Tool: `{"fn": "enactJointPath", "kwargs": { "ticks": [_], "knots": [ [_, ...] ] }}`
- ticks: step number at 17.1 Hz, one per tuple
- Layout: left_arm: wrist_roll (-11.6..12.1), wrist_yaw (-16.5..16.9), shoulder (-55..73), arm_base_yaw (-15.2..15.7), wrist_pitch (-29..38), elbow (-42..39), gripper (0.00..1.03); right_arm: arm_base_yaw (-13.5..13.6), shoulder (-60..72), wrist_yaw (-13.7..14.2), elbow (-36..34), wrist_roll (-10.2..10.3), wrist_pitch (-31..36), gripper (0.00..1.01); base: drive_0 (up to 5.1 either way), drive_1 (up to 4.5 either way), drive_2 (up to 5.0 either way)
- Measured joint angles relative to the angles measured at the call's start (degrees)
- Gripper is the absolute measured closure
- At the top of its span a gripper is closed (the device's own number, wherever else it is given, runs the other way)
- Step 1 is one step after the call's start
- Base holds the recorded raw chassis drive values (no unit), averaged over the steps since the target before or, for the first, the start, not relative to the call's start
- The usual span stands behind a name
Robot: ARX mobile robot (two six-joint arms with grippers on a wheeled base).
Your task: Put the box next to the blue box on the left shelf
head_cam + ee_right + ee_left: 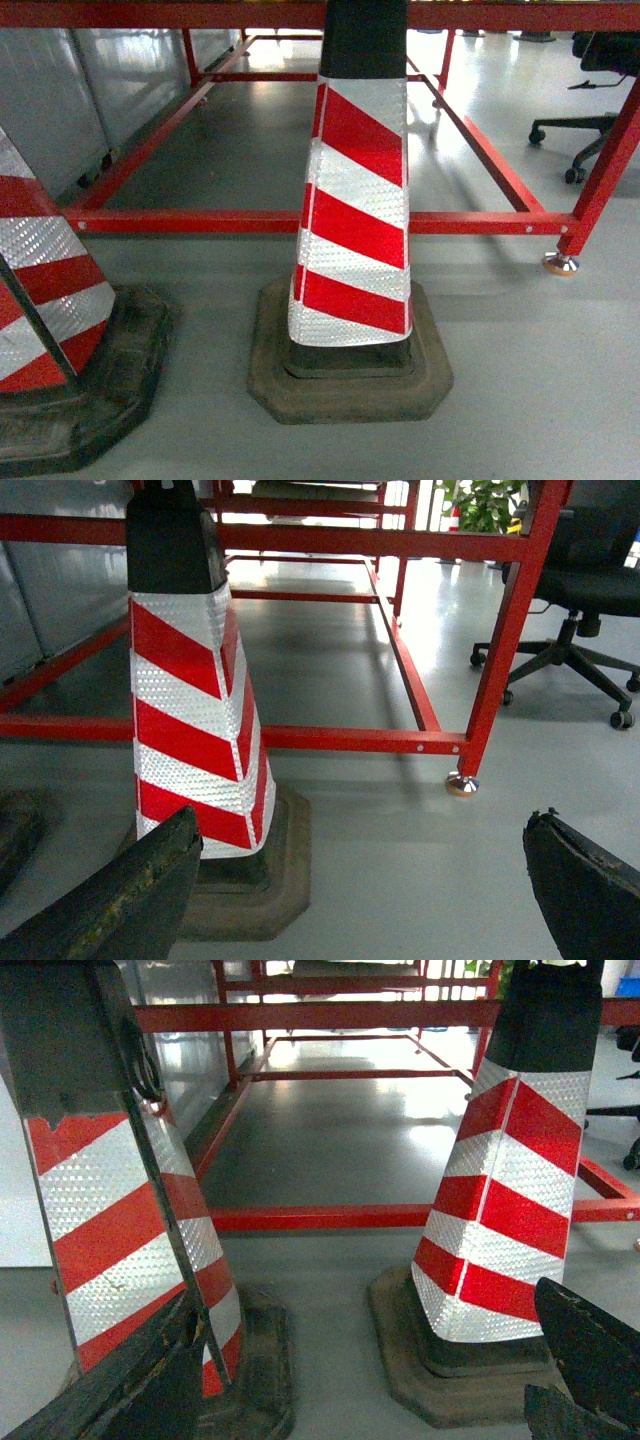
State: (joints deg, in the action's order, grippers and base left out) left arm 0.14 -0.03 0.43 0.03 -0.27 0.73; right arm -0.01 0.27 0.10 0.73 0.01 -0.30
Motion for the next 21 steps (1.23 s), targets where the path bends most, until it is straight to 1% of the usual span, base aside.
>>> {"fn": "enactJointPath", "kwargs": {
  "ticks": [21],
  "knots": [
    [-0.1,0.0,0.0,0.0,-0.1,0.0,0.05,0.0,0.0,-0.1,0.0,0.0,0.0,0.03,0.0,0.00,0.0]
  ]
}}
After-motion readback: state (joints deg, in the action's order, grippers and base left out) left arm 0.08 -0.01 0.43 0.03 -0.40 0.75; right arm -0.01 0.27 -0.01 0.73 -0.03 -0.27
